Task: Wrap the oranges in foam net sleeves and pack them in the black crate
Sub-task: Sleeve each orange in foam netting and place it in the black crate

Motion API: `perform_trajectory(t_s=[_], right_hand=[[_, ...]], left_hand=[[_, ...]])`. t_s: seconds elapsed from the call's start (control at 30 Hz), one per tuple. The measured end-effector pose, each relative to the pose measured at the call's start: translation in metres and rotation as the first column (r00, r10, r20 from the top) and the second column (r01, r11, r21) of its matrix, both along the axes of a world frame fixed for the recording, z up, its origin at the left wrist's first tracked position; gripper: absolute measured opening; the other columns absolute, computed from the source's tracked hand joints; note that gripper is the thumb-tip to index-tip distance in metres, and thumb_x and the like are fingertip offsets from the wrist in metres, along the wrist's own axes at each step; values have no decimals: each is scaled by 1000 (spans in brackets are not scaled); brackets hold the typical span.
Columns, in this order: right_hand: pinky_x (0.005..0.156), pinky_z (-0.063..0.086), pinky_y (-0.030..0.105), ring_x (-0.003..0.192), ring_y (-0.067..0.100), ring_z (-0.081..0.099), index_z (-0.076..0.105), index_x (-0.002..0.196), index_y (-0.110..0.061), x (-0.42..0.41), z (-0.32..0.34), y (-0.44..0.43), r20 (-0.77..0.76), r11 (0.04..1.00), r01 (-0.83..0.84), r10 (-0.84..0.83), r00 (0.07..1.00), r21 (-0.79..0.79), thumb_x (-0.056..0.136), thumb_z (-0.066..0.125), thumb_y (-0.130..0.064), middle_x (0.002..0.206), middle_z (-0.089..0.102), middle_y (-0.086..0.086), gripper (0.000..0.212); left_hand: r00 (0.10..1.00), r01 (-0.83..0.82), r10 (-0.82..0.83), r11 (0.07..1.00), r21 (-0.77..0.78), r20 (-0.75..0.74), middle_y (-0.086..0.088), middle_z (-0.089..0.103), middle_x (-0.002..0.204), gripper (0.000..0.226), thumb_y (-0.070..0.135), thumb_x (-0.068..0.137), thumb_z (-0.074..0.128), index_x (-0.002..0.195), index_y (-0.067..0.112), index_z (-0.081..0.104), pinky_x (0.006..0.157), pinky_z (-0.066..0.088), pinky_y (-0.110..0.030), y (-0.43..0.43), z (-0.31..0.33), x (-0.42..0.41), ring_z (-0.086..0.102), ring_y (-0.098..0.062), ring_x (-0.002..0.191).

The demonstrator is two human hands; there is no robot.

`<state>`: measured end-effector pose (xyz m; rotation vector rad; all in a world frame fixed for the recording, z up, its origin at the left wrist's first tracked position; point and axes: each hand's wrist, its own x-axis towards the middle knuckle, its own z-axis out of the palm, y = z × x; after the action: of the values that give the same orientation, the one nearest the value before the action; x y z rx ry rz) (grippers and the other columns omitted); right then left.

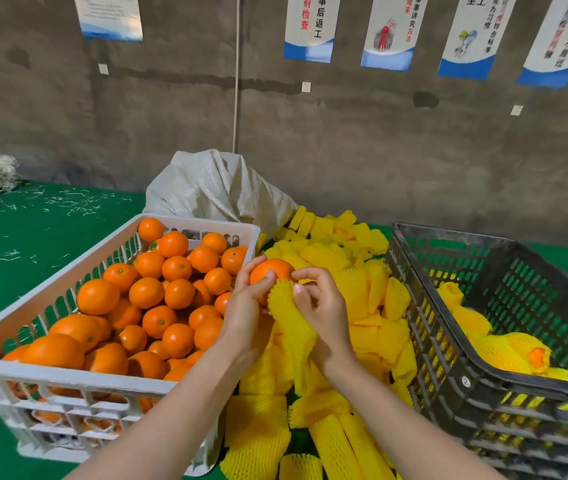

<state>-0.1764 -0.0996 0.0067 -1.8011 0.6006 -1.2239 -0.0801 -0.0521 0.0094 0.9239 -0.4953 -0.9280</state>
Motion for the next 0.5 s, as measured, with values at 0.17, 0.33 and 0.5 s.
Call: perform_trajectory(t_s=[0.17,0.33,0.5], right_hand=[[59,36,8,72,2,51,58,99,-5,-3,6,-13,-48,968,191,-201,978,-165,95,49,-11,83,55,-6,11],[62,40,17,83,11,55,58,98,-8,-5,4,-14,-60,974,205,-212,975,-99,97,45,-17,89,58,-4,16],[66,52,34,76,14,61,47,86,-22,1,-2,0,46,969,160,-171,984,188,95,43,-36,82,56,-7,17]], left_hand=[[989,145,-147,987,-63,-28,-12,64,111,48,36,71,69,117,24,59,62,51,-31,4,-6,-1,67,-22,83],[950,192,-189,981,11,250,-7,58,117,72,23,60,86,123,30,52,67,55,-31,7,-8,2,67,-18,86],[994,82,-76,993,-82,73,-14,61,118,66,26,66,69,128,15,48,77,57,-35,-1,-9,-8,65,-25,100]])
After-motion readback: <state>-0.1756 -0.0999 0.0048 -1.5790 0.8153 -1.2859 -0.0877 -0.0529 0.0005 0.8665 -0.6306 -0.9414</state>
